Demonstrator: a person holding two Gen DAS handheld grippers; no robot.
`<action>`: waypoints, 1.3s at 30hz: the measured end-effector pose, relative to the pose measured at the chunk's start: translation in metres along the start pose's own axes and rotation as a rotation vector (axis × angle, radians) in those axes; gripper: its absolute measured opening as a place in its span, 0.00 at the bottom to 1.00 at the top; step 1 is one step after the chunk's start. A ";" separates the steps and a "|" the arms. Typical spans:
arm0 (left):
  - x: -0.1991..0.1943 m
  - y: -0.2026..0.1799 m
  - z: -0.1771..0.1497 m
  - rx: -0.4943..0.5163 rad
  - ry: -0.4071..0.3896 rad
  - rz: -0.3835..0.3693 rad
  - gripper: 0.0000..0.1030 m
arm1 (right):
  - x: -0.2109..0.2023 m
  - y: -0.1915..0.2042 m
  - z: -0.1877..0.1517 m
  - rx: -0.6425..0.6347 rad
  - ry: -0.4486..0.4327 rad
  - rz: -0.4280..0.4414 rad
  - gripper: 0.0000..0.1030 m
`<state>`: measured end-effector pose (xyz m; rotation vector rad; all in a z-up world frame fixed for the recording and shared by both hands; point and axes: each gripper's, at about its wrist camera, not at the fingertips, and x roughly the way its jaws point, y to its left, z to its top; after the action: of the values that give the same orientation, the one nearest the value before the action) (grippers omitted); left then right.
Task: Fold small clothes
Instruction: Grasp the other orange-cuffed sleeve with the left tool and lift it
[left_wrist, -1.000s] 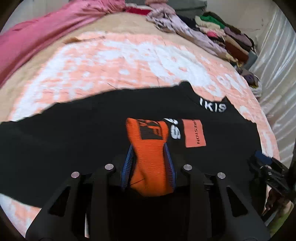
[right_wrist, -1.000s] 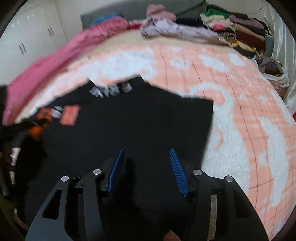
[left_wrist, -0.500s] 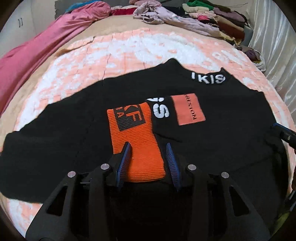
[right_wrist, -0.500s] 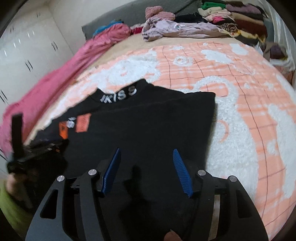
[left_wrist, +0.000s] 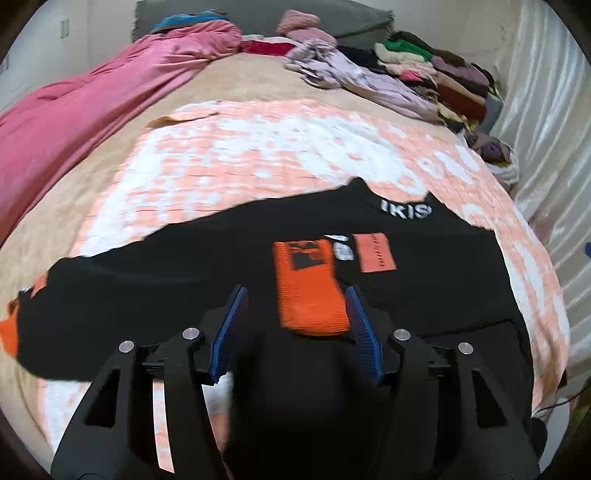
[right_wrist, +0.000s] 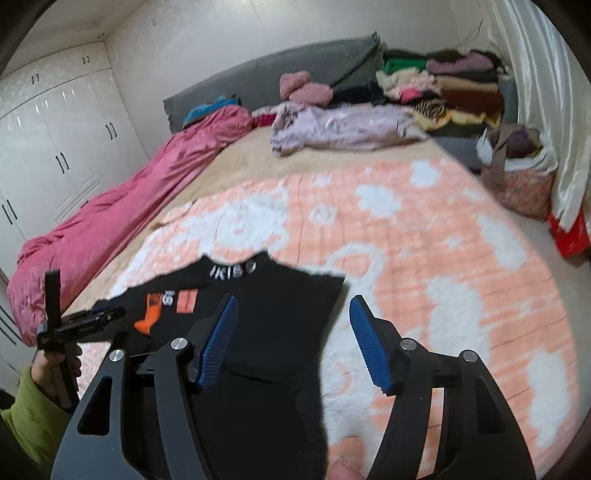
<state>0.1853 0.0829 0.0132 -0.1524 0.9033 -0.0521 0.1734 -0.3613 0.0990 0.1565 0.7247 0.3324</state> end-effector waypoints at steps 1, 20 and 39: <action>-0.004 0.006 0.000 -0.011 -0.007 0.005 0.48 | -0.008 -0.002 0.005 0.003 -0.014 0.001 0.60; -0.072 0.229 -0.053 -0.405 -0.045 0.292 0.59 | -0.068 0.142 0.093 -0.223 -0.153 0.303 0.67; -0.041 0.294 -0.077 -0.683 -0.053 0.329 0.53 | 0.161 0.275 -0.059 -0.314 0.240 0.302 0.71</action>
<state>0.0937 0.3692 -0.0476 -0.6330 0.8543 0.5698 0.1792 -0.0455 0.0249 -0.0754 0.8769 0.7573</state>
